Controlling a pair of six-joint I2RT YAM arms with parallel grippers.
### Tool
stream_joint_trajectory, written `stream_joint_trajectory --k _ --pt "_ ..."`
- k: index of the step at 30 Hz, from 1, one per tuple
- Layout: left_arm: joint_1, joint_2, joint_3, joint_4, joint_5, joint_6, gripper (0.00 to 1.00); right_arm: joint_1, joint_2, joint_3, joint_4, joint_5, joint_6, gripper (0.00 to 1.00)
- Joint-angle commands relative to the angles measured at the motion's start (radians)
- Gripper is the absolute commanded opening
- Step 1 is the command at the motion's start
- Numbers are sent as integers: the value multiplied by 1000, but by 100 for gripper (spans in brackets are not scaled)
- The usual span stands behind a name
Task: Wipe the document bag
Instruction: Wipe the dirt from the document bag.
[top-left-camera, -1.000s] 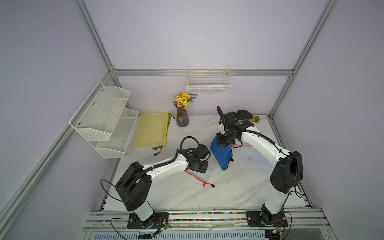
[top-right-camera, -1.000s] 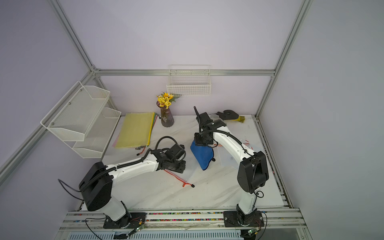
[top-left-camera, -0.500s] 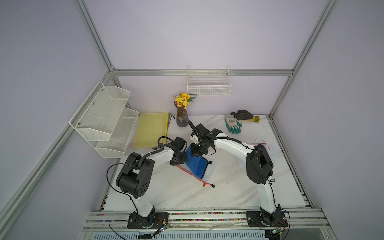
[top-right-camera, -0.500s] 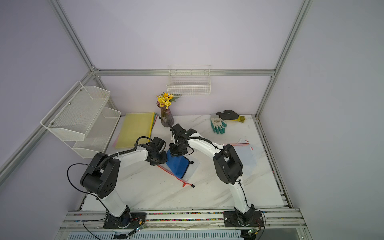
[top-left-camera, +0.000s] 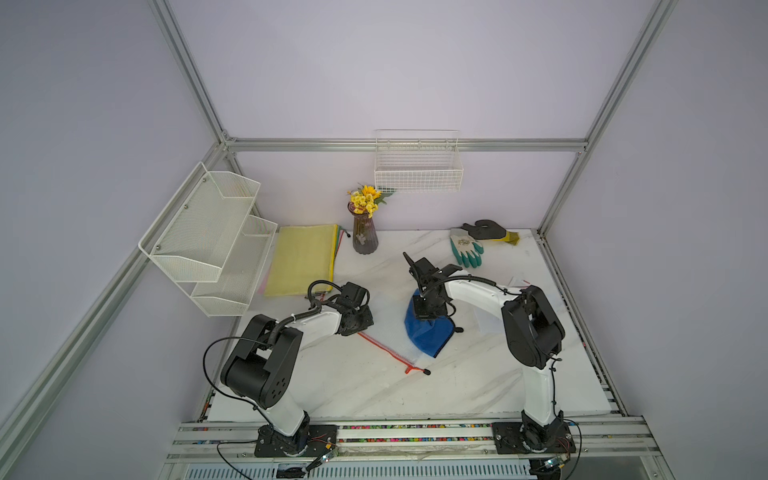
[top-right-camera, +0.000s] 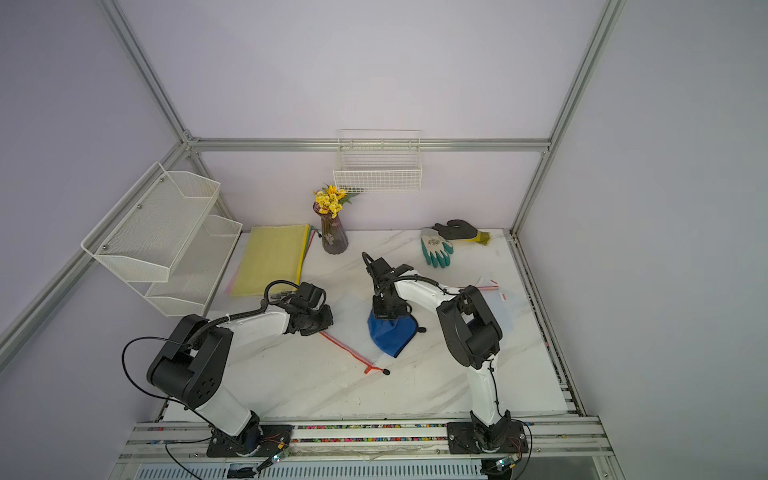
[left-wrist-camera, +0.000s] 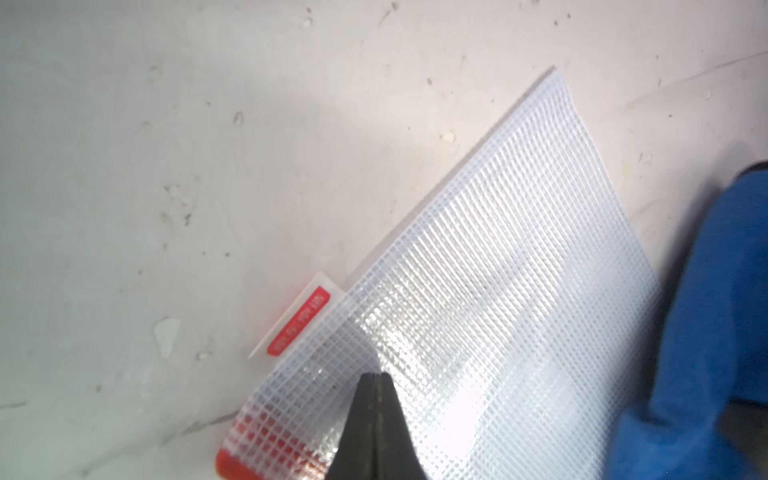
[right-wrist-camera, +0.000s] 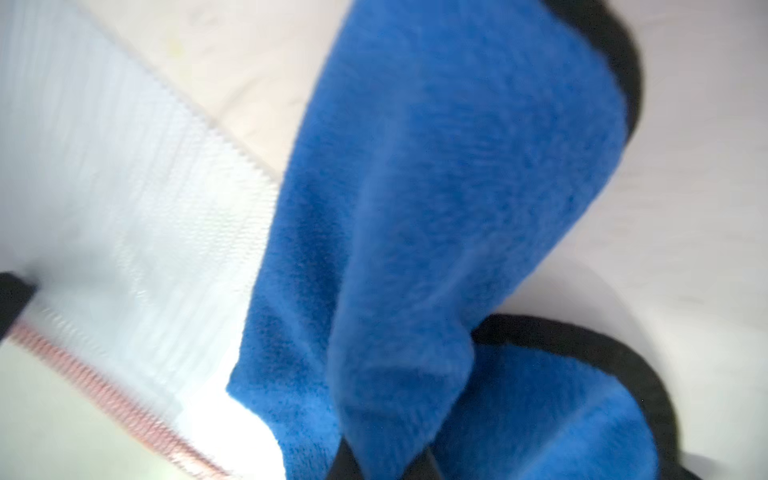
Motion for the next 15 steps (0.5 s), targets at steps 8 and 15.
stream_joint_trajectory --k 8,15 --pt "0 10 -57 -113 17 -77 0 181 59 211 -34 -402 -61 0" --pt "1 -9 -77 -111 1 -100 0 130 128 43 85 -394 89 0"
